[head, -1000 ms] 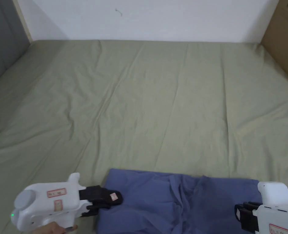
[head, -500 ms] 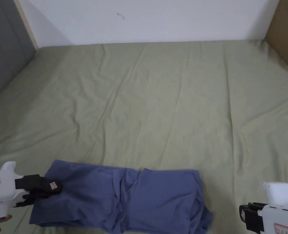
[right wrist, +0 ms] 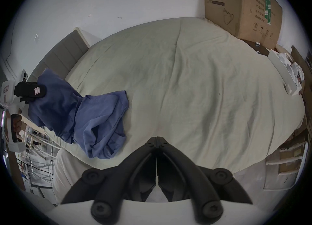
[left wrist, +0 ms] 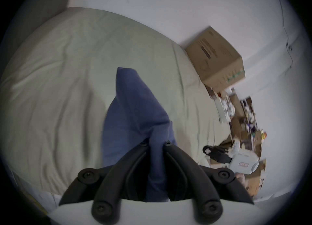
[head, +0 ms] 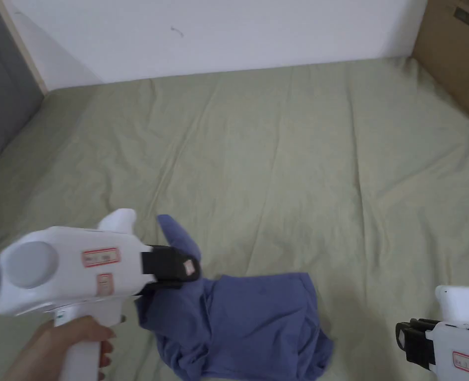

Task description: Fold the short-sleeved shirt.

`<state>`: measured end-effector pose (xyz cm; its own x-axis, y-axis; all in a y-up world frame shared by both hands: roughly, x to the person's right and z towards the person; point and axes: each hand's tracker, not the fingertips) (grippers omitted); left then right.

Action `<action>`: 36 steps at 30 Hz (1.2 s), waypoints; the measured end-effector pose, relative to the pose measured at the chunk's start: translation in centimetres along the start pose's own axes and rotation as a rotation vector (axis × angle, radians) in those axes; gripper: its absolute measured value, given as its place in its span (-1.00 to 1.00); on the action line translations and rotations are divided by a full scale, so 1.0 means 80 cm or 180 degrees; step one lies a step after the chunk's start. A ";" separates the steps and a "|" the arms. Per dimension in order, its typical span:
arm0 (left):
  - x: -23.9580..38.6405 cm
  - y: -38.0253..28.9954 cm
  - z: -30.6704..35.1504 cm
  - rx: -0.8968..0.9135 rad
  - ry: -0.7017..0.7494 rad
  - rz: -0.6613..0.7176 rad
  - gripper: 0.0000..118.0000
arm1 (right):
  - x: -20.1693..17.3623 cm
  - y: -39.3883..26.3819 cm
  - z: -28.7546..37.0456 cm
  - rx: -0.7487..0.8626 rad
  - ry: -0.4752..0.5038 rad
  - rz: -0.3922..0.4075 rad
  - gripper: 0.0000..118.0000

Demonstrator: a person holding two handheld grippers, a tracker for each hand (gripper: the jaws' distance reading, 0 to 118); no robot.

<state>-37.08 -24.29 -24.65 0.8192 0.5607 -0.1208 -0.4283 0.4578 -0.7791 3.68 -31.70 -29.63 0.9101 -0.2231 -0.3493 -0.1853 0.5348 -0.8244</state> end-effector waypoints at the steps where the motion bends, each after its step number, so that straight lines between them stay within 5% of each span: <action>1: 0.006 0.001 -0.017 -0.0114 -0.0004 -0.0128 -0.86 | 0.003 -0.001 0.002 0.0005 0.0000 -0.0016 -1.00; 6: 0.041 -0.019 -0.126 -0.0488 -0.0013 -0.0192 -0.81 | 0.025 -0.012 0.011 0.0031 -0.0077 -0.0152 -1.00; 7: 0.044 -0.024 -0.143 -0.0607 -0.0034 -0.0202 -0.63 | 0.030 -0.013 0.011 0.0028 -0.0088 -0.0190 -1.00; 9: 0.051 -0.040 -0.174 -0.0939 -0.0080 -0.0230 0.37 | 0.040 -0.018 0.013 0.0004 -0.0113 -0.0240 -1.00; 10: 0.052 -0.046 -0.181 -0.1007 -0.0125 -0.0267 0.71 | 0.043 -0.020 0.015 -0.0005 -0.0137 -0.0251 -1.00; 11: 0.053 -0.052 -0.183 -0.1045 -0.0133 -0.0312 0.84 | 0.045 -0.021 0.017 -0.0013 -0.0173 -0.0264 -1.00; 16: 0.035 -0.038 -0.150 -0.0734 -0.0043 -0.0415 0.63 | 0.053 -0.022 0.023 0.0009 -0.0238 -0.0263 -1.00; 19: 0.009 -0.026 -0.114 -0.0468 -0.0066 -0.0260 -0.79 | 0.051 -0.020 0.021 0.0031 -0.0247 -0.0249 -1.00; 20: -0.006 -0.026 -0.105 -0.0366 -0.0033 -0.0190 -0.98 | 0.050 -0.019 0.019 0.0033 -0.0236 -0.0239 -1.00; 25: -0.020 -0.045 -0.094 -0.0409 0.0527 -0.0238 -1.00 | 0.042 -0.016 0.007 0.0004 -0.0183 -0.0196 -1.00; 31: -0.022 -0.077 -0.143 -0.0543 -0.0165 0.0269 -1.00 | 0.034 -0.012 -0.001 -0.0010 -0.0110 -0.0153 -1.00; 36: 0.021 -0.088 -0.194 -0.0771 -0.0312 0.0135 -1.00 | 0.039 -0.013 -0.002 -0.0038 -0.0117 -0.0144 -1.00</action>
<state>-26.73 -37.30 -28.92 0.7564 0.6455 -0.1056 -0.3480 0.2604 -0.9006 6.65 -33.04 -29.95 0.9305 -0.2166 -0.2953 -0.1480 0.5150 -0.8443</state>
